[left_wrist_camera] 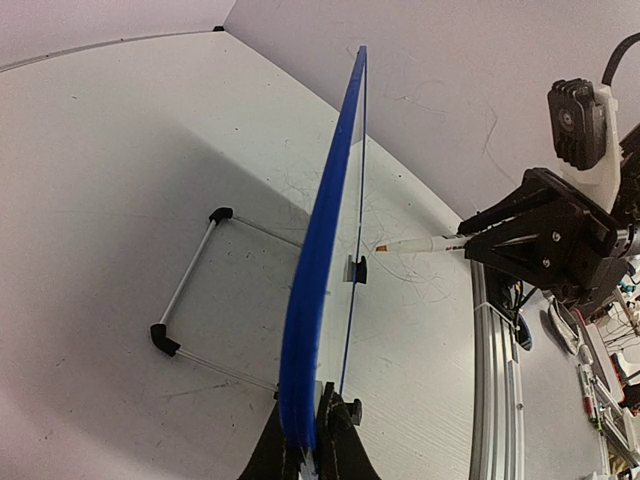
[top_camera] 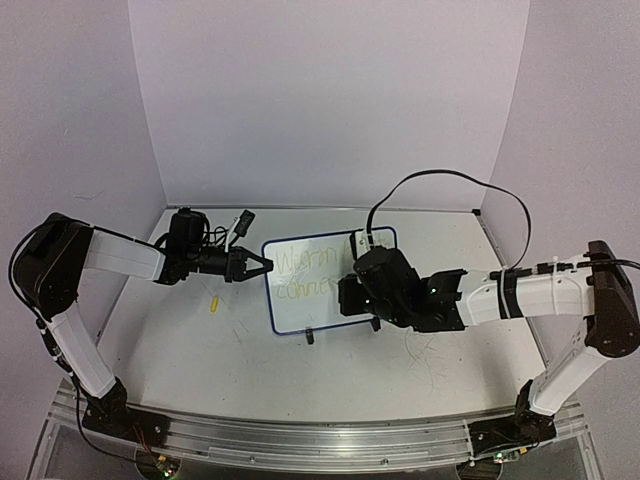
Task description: Write a sentence on the whiteboard
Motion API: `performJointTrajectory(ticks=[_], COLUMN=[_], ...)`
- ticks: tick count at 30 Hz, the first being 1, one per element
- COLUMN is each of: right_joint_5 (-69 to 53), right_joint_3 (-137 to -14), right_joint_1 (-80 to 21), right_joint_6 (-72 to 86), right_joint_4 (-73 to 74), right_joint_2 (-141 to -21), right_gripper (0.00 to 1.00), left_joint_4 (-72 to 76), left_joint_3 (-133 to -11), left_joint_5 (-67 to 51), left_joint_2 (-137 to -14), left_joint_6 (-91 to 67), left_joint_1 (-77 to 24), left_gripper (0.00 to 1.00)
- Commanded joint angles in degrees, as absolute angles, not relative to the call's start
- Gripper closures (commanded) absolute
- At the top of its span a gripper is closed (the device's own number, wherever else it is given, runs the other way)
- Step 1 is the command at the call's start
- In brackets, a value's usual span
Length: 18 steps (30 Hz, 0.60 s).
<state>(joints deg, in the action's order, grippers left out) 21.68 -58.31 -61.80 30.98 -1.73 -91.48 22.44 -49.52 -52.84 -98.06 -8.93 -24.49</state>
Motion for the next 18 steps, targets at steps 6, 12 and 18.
performJointTrajectory(ticks=[6, 12, 18], right_joint_5=[21.22, 21.63, 21.9], right_joint_3=[-59.12, -59.33, -59.41], right_joint_1=[-61.71, -61.71, -61.74], right_joint_6=[30.82, 30.65, 30.47], right_joint_4=[-3.52, -3.56, -3.52], right_joint_2=[-91.52, -91.66, -91.1], right_gripper=[1.0, 1.0, 1.0], left_joint_4=[19.24, 19.19, 19.16], left_joint_3=[-51.23, -51.29, -51.15], left_joint_5=[-43.7, -43.94, -43.8], left_joint_2=[-99.94, -100.11, -100.04], left_joint_6=[-5.19, -5.19, -5.1], left_joint_1=[-24.8, -24.79, -24.79], left_gripper=[1.0, 1.0, 1.0])
